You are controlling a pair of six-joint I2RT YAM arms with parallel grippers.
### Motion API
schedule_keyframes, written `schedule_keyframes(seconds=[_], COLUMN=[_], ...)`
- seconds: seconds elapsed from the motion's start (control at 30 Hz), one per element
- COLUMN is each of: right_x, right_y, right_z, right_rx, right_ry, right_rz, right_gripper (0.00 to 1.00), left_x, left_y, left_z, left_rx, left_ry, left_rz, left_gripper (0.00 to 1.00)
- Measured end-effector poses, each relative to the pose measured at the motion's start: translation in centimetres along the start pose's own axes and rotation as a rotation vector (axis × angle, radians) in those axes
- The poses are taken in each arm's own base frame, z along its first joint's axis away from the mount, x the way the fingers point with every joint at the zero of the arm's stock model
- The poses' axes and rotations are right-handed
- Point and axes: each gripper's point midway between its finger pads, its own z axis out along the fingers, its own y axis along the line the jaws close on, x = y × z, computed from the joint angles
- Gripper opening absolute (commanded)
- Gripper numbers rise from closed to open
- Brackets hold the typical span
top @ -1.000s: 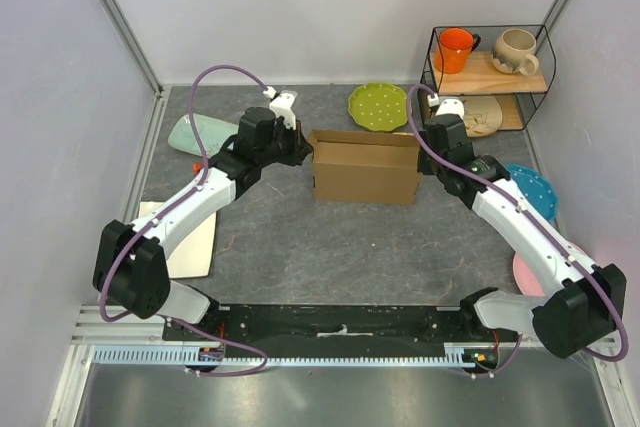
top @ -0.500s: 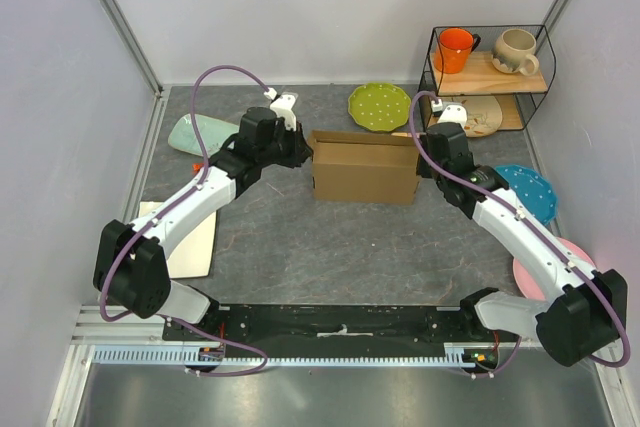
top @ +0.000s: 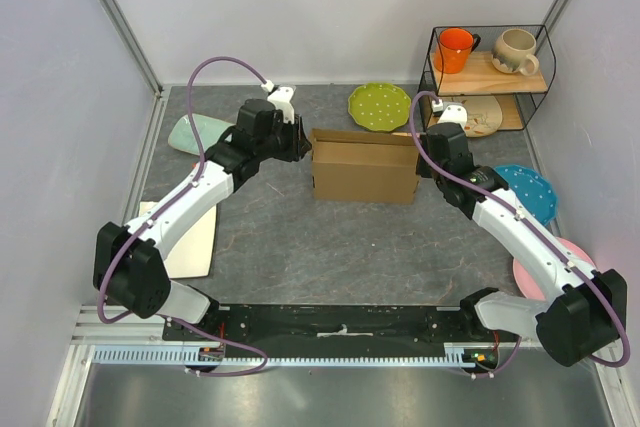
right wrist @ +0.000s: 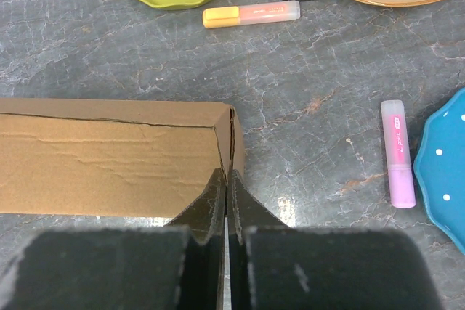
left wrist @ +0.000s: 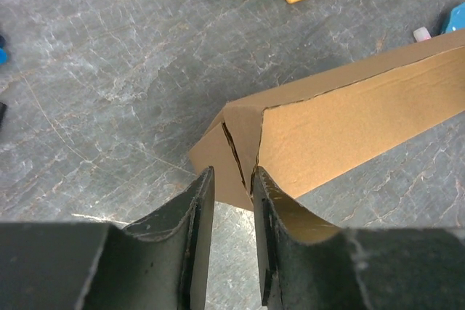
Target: Fold the paper box
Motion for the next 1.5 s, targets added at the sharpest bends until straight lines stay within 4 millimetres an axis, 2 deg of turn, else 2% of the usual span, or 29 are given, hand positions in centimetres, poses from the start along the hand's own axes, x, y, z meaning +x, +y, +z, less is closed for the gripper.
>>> schedule_keyframes(seconds=[0.23,0.43,0.53,1.0,1.5], right_x=[0.0,0.0,0.0,0.0,-0.1], right_y=[0.0,0.0,0.1,0.1,0.2], right_z=[0.0,0.0,0.0,0.1,0.2], right_rx=[0.0,-0.001,-0.004,-0.007,-0.008], right_ry=[0.0,0.0,0.001,0.002,-0.002], right_rz=[0.0,0.0,0.0,0.0,0.002], right_gripper=[0.0,0.0,0.0,0.0,0.0], left_x=[-1.4,-1.3,-1.3,-1.2,-0.1], left_y=[-0.2,-0.3,-0.5,-1.9,-2.2], left_z=[-0.3,-0.2,-0.2,-0.3,0.4], left_rx=[-0.001,0.009,0.018,0.096,0.123], left_ry=[-0.029,-0.025,-0.025,-0.018,-0.066], left_rz=[0.025,0.031,0.032,0.006,0.005], left_gripper=[0.31,0.08,0.02,0.02,0.02])
